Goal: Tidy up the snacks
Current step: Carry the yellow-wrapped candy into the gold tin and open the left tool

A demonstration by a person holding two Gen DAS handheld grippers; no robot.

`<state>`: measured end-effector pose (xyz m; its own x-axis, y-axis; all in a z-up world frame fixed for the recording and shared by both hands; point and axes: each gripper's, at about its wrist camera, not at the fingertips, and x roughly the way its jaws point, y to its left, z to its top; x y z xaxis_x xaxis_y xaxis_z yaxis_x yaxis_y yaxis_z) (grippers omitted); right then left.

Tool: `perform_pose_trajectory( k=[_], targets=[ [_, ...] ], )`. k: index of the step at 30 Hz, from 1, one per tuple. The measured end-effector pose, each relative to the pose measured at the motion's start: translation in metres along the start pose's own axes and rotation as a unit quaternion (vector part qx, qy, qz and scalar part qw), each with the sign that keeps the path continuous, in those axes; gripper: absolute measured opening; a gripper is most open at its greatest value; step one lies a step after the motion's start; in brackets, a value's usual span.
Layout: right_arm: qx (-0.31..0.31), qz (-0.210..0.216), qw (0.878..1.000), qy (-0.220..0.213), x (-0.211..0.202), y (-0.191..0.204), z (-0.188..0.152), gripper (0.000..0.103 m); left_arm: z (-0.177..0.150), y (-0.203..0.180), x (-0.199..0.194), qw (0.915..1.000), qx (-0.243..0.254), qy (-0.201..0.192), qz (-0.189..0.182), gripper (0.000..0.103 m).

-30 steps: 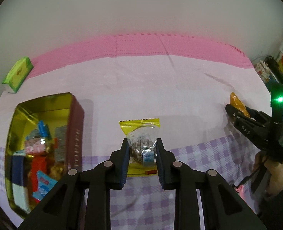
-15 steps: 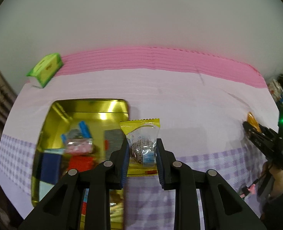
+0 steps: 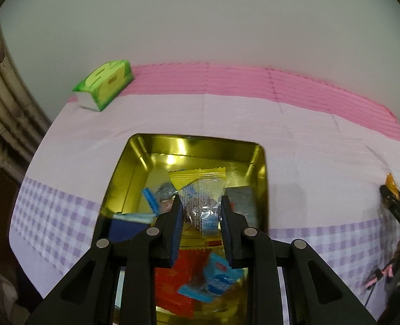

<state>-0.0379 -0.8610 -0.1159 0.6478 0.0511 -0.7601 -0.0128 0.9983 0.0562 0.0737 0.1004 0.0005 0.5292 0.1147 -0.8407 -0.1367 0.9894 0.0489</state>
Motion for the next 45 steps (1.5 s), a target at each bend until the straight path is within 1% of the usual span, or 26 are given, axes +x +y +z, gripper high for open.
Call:
perform_pose_trajectory(
  k=[5, 13, 18, 21, 35, 45],
  targets=[
    [0.0, 0.0, 1.0, 0.0, 0.0, 0.0, 0.0, 0.039, -0.007, 0.005, 0.011, 0.9999, 0.002, 0.007, 0.007, 0.026],
    [0.0, 0.0, 1.0, 0.0, 0.0, 0.0, -0.001, 0.039, -0.011, 0.011, 0.036, 0.9994, -0.003, 0.034, 0.009, 0.026],
    [0.0, 0.001, 1.0, 0.0, 0.0, 0.0, -0.001, 0.039, -0.014, 0.01, 0.045, 0.9988, 0.008, 0.042, 0.024, 0.026],
    [0.0, 0.001, 1.0, 0.0, 0.0, 0.0, -0.001, 0.039, -0.016, 0.012, 0.05, 0.9985, 0.007, 0.05, 0.023, 0.026],
    [0.001, 0.0, 1.0, 0.0, -0.001, 0.0, -0.001, 0.04, -0.015, 0.011, 0.052, 0.9978, 0.019, 0.054, 0.032, 0.028],
    [0.001, 0.0, 1.0, 0.0, -0.001, 0.0, -0.001, 0.04, -0.009, 0.009, 0.026, 0.999, 0.019, 0.035, 0.02, 0.029]
  ],
)
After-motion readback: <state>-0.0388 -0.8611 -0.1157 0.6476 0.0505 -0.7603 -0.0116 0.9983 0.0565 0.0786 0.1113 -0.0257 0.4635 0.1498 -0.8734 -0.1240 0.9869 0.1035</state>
